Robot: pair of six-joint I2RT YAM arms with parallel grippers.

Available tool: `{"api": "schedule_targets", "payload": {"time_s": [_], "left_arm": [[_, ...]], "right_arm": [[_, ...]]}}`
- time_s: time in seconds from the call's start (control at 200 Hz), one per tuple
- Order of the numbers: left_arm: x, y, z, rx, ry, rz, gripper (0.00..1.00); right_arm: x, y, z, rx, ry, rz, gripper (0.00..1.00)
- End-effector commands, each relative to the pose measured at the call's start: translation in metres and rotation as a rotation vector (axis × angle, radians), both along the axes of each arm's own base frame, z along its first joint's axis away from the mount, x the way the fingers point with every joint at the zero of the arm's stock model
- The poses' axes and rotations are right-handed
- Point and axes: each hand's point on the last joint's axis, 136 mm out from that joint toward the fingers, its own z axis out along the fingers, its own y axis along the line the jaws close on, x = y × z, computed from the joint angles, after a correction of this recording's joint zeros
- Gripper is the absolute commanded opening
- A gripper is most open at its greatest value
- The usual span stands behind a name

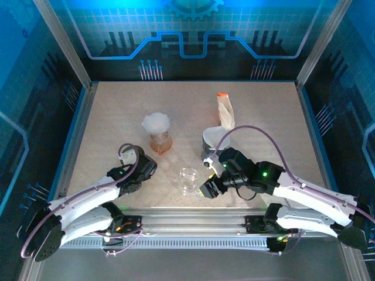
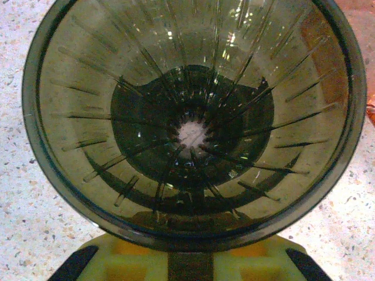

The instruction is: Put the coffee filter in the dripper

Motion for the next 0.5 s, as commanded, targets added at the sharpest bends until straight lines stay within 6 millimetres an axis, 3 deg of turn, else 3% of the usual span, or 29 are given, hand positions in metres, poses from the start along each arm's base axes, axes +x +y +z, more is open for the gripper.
{"api": "schedule_targets", "payload": {"time_s": [0.0, 0.17, 0.355, 0.495], "left_arm": [[-0.003, 0.005, 0.005, -0.001, -0.008, 0.021, 0.08], [-0.006, -0.001, 0.026, -0.054, -0.021, -0.017, 0.0], [-0.021, -0.009, 0.055, -0.13, -0.009, -0.099, 0.0], [-0.027, -0.027, 0.084, -0.202, -0.034, -0.236, 0.0]], "right_arm": [[-0.003, -0.001, -0.001, 0.007, -0.009, 0.012, 0.69], [-0.001, -0.004, 0.0, 0.009, -0.016, -0.001, 0.69], [0.002, -0.009, 0.003, 0.014, -0.028, -0.022, 0.7], [0.009, -0.014, 0.004, 0.014, -0.041, -0.05, 0.7]]}}
